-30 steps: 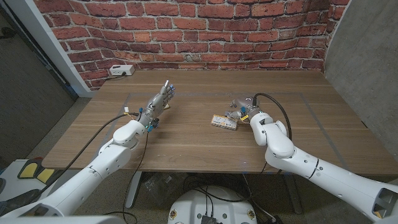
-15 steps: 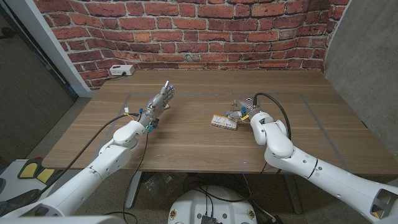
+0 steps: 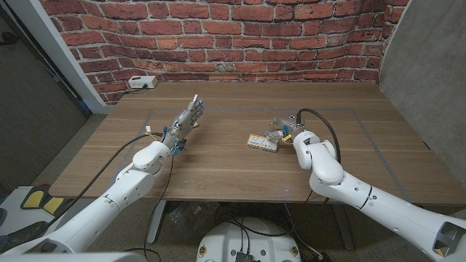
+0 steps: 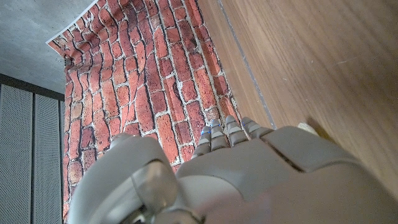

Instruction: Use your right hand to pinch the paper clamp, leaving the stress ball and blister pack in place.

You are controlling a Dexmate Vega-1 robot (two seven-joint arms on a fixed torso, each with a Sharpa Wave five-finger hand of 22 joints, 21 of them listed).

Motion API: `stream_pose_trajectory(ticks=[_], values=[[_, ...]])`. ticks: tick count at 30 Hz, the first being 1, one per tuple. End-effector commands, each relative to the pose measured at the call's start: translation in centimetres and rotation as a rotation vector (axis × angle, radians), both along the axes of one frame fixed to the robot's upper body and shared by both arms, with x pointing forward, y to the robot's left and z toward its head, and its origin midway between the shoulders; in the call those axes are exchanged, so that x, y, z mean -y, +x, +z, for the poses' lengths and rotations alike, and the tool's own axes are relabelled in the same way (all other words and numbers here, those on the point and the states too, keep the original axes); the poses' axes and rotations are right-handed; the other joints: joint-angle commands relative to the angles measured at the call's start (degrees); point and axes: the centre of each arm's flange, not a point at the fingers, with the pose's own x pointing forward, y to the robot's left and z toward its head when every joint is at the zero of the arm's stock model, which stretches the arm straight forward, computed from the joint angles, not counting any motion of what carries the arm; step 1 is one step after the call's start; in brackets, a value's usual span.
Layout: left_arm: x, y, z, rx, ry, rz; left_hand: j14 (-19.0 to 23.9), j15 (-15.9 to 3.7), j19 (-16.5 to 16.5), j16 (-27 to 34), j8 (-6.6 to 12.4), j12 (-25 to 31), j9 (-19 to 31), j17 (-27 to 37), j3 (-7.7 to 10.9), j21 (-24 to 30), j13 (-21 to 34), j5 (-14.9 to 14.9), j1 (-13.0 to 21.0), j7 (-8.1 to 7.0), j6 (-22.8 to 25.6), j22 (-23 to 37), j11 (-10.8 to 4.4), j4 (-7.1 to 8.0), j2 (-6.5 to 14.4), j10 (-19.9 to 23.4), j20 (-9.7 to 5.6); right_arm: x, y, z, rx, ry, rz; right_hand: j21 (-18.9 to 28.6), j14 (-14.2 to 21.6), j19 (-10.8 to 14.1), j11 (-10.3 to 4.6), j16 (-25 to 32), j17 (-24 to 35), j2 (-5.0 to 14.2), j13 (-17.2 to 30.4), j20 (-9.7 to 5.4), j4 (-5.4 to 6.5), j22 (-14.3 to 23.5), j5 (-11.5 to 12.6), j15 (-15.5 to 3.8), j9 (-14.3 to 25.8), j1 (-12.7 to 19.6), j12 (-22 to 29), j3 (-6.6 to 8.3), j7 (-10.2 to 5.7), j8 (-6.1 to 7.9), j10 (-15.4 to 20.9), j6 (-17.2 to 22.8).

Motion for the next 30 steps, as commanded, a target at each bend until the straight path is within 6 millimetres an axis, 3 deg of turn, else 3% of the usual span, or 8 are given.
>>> stream_pose_trajectory(ticks=[1, 3, 7, 22, 30], values=[[-0.1, -0.1, 0.0, -0.004, 0.005, 0.001, 0.2, -0.17, 0.0, 0.0, -0.08, -0.2, 0.2, 0.3, 0.01, -0.1, 0.1, -0.2, 0.4, -0.18, 0.1, 0.3, -0.26, 0.06, -0.1, 0.1, 0.29, -0.3, -0.2, -0.2, -0.016, -0.014, -0.004, -0.2, -1.8, -0.8, 0.97, 0.0, 0.3, -0.46, 0.3, 0.19, -0.02, 0.1, 0.8, 0.49, 0.1, -1.1, 0.1, -0.75, 0.49, 0.14, -1.7, -2.3], [-0.2, -0.1, 0.0, -0.004, 0.005, 0.0, 0.1, -0.11, 0.0, 0.0, -0.07, -0.2, 0.2, 0.3, 0.02, -0.1, 0.1, -0.2, 0.4, -0.19, 0.1, 0.3, -0.25, 0.06, -0.1, 0.1, 0.32, -0.3, -0.3, -0.2, -0.016, -0.017, -0.009, -0.2, -2.3, -1.2, 1.02, 0.0, 0.3, -0.56, 0.3, 0.43, -0.03, 0.1, 0.9, 0.57, 0.1, -1.3, 0.1, -0.85, 0.91, 0.07, -2.3, -3.3], [-0.2, -0.1, 0.0, -0.002, 0.002, -0.001, 0.1, -0.18, 0.0, 0.0, -0.08, -0.2, 0.2, 0.3, 0.05, -0.1, 0.1, -0.2, 0.5, -0.19, 0.1, 0.3, -0.27, 0.06, 0.0, 0.2, 0.47, -0.3, -0.2, -0.4, -0.022, -0.018, -0.017, -0.1, -4.1, -1.7, 2.49, -0.1, 0.2, -0.82, 0.3, 0.61, -0.19, 0.1, 1.2, 1.13, 0.0, -1.6, 0.0, -1.0, 2.32, 0.02, -4.3, -5.9], [-0.3, -0.1, -0.1, -0.004, 0.001, -0.002, 0.2, -0.15, 0.0, 0.0, -0.06, -0.2, 0.2, 0.3, 0.15, -0.1, 0.1, -0.3, 0.7, -0.23, 0.2, 0.3, -0.37, 0.05, 0.1, 0.2, 0.62, 0.2, -1.0, -1.1, -0.015, 0.0, -0.033, -0.4, -9.5, -4.4, 4.89, -0.2, 0.2, -1.08, 0.4, 1.05, -0.48, 0.1, 1.8, 2.64, -0.1, -2.2, -0.3, -1.24, 3.51, 0.12, -10.3, -12.0], [-0.3, -0.1, -0.1, -0.006, 0.002, -0.002, 0.2, -0.2, 0.0, 0.0, -0.09, -0.2, 0.2, 0.3, 0.22, -0.1, 0.1, -0.4, 0.8, -0.28, 0.1, 0.3, -0.3, 0.04, 0.2, 0.1, 0.63, 0.6, -1.9, -0.5, 0.024, 0.051, -0.003, -0.3, -13.1, -6.1, 6.38, 0.1, 0.4, -2.53, 0.4, 1.79, 0.81, 0.1, 2.1, 4.15, -0.3, -6.1, -0.2, -3.31, 5.16, -0.06, -14.3, -17.5]])
